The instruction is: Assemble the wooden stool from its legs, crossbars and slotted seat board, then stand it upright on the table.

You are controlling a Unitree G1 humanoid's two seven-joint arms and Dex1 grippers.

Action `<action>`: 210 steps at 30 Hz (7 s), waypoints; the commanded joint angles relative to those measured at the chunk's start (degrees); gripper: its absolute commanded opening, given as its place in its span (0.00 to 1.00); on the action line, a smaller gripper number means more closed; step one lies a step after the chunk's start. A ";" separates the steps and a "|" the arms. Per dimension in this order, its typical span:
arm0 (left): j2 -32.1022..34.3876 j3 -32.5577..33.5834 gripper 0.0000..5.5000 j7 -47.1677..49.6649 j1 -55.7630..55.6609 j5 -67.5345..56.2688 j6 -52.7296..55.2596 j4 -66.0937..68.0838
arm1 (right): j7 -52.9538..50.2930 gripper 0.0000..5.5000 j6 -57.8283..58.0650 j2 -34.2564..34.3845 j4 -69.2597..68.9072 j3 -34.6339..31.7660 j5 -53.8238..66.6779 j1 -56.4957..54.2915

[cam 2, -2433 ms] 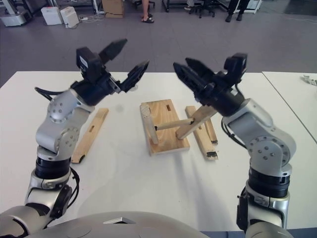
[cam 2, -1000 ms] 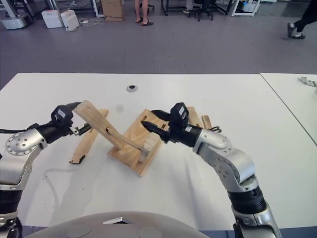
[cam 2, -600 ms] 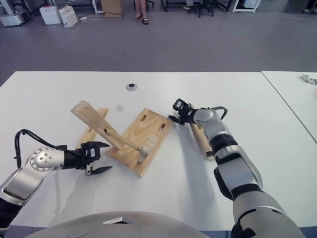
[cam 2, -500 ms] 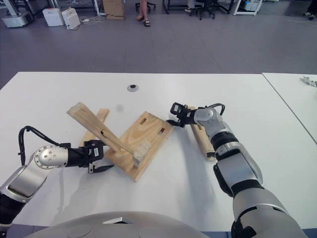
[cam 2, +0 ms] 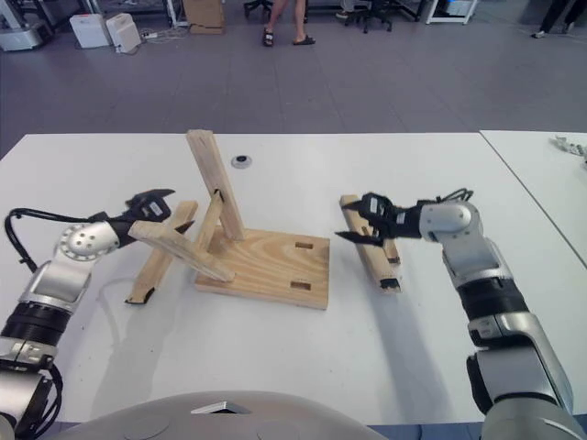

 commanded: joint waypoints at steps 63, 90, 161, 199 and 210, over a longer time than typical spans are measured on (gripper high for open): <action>-17.28 -5.91 0.75 10.50 -0.91 3.95 17.73 -3.77 | -40.08 0.40 28.81 18.44 -20.39 -26.19 12.39 27.26; -25.69 29.42 0.75 28.30 -32.16 -57.38 50.96 -26.79 | -35.94 0.24 23.41 8.36 -47.29 -22.05 17.87 -4.17; -18.31 10.38 0.07 16.31 15.19 -18.17 5.57 19.77 | -45.08 0.49 4.90 20.53 -25.92 -19.61 -0.58 25.45; -7.86 8.37 0.38 19.72 16.34 -16.16 35.86 -7.71 | -46.00 0.49 1.10 20.35 -22.14 -16.93 -3.12 23.80; -10.28 24.07 0.37 20.01 -1.17 -27.99 23.19 -15.16 | -41.63 0.66 25.64 15.82 -30.51 -32.98 31.28 0.36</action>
